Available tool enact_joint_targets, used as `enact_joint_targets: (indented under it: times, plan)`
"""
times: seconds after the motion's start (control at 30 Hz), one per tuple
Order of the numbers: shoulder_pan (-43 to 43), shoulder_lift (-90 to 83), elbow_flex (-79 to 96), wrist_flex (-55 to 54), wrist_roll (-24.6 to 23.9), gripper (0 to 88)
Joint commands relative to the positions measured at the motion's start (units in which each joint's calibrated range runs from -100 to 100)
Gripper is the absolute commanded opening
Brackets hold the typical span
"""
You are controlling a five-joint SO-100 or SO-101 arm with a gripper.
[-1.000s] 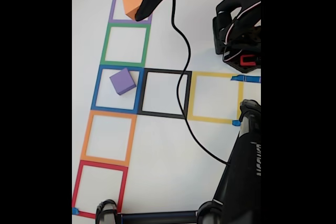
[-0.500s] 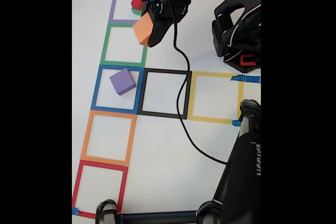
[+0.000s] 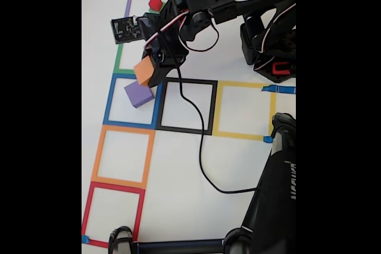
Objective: Tower of hanoi
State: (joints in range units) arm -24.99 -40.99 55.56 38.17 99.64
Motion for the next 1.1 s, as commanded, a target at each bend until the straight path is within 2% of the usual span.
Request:
enact_joint_targets:
  times: [0.0, 0.27, 0.47, 1.07]
  plan:
    - [-0.33, 4.45, 2.81, -13.72, 0.36, 11.7]
    - [0.82, 18.9, 5.26, -35.5, 0.36, 11.7]
    - [1.5, 27.79, 4.9, -46.92, 0.36, 11.7]
    - [2.45, 27.38, 14.9, -57.85, 0.36, 11.7]
